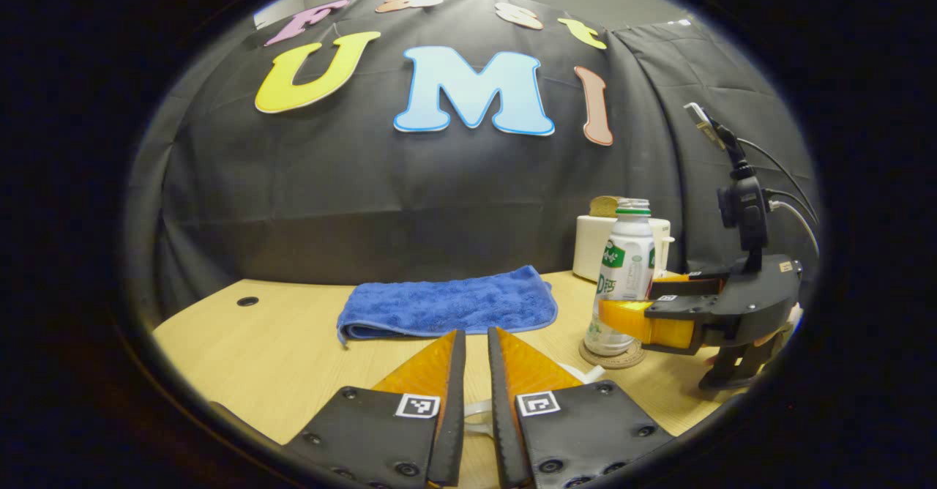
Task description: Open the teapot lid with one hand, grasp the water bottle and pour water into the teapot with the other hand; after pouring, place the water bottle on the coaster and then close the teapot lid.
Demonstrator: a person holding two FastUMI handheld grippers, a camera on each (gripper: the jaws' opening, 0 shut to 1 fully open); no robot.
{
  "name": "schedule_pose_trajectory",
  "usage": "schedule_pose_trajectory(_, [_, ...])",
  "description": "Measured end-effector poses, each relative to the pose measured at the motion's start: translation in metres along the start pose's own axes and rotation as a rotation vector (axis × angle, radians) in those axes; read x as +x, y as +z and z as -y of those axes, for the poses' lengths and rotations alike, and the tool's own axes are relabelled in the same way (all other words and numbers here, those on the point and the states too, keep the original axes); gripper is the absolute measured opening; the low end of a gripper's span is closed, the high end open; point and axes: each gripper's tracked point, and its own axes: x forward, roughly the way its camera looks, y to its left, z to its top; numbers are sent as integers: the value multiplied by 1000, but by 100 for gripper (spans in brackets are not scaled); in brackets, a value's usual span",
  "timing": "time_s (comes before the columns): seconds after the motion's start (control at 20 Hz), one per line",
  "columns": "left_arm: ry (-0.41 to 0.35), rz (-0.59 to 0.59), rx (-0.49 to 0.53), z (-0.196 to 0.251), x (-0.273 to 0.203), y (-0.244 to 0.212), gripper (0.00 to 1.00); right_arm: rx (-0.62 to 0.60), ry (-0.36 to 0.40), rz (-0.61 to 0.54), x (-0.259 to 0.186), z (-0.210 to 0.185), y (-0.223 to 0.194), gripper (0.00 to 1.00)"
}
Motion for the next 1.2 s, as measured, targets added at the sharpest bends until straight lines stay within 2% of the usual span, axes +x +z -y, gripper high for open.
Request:
schedule_pose_trajectory(0.45, [-16, 2, -9, 2, -4, 2, 34, -47, -2, 48, -32, 4, -1, 84])
schedule_pose_trajectory(0.5, [-16, 3, -5, 1, -4, 3, 25, -51, -7, 49, -35, 4, -2, 84])
schedule_pose_trajectory(0.55, [-16, 5, -2, 1, -4, 3, 24, -48, -5, 51, -38, 4, -3, 84])
schedule_pose_trajectory(0.85, [-21, 38, 4, 9, -17, 18, 24, -3, -9, 93, -72, 0, -3, 84])
schedule_pose_trajectory(1.15, [-11, 42, -10, 37, -49, 17, 24, -12, -57, 162, -108, -4, -7, 84])
schedule_pose_trajectory(1.2, [-3, 42, -20, 40, -59, 15, 34, -22, -71, 178, -118, -4, -8, 84])
